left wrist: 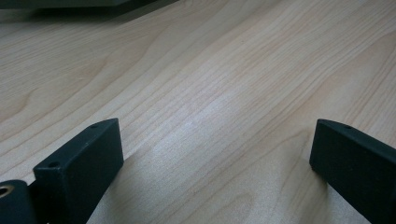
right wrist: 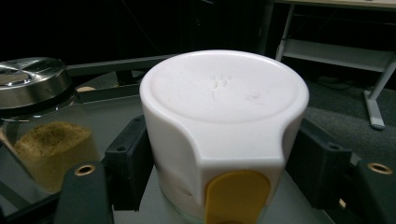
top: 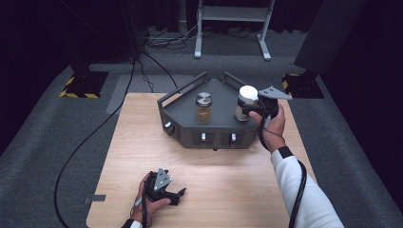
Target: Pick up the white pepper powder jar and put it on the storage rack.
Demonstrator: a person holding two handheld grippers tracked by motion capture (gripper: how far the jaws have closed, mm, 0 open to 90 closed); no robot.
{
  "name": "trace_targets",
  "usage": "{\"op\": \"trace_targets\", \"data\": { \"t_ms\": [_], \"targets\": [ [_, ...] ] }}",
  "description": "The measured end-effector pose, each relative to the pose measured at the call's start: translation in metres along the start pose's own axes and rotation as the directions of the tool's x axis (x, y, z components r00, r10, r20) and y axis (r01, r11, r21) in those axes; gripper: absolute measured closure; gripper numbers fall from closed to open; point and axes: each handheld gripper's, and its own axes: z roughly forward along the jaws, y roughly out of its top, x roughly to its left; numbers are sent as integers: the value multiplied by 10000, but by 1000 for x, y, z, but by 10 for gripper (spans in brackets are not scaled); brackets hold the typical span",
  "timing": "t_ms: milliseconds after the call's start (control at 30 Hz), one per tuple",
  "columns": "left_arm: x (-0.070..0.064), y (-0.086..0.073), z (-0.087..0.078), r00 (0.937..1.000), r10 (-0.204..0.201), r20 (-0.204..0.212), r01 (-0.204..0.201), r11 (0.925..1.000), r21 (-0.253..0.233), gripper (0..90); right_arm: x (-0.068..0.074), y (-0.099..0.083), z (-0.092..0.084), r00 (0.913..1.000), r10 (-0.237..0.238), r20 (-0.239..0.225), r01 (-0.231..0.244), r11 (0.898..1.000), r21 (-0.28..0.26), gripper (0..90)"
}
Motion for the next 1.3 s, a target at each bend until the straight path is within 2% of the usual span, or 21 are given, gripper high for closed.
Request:
{"op": "trace_targets", "data": {
  "t_ms": [400,767,967,1100,1300],
  "targets": [
    [0,0,0,10000,4,0,-4,10000,-1,27,-3,-5,0,9997,224,-82,-225,9997,-127,302],
    [0,0,0,10000,7,-2,-7,10000,0,27,-1,-3,1,9999,132,-29,-133,9999,-74,295],
    [0,0,0,10000,18,-3,-18,10000,1,27,-6,-3,0,9995,251,-205,-253,9997,-69,254],
    [0,0,0,10000,15,-2,-15,10000,1,27,-7,-4,-1,9992,273,-295,-274,9996,-39,177],
    [0,0,0,10000,15,-3,-15,10000,2,27,-9,-3,-8,9988,-147,-473,143,9999,-92,53]
  ]
}}
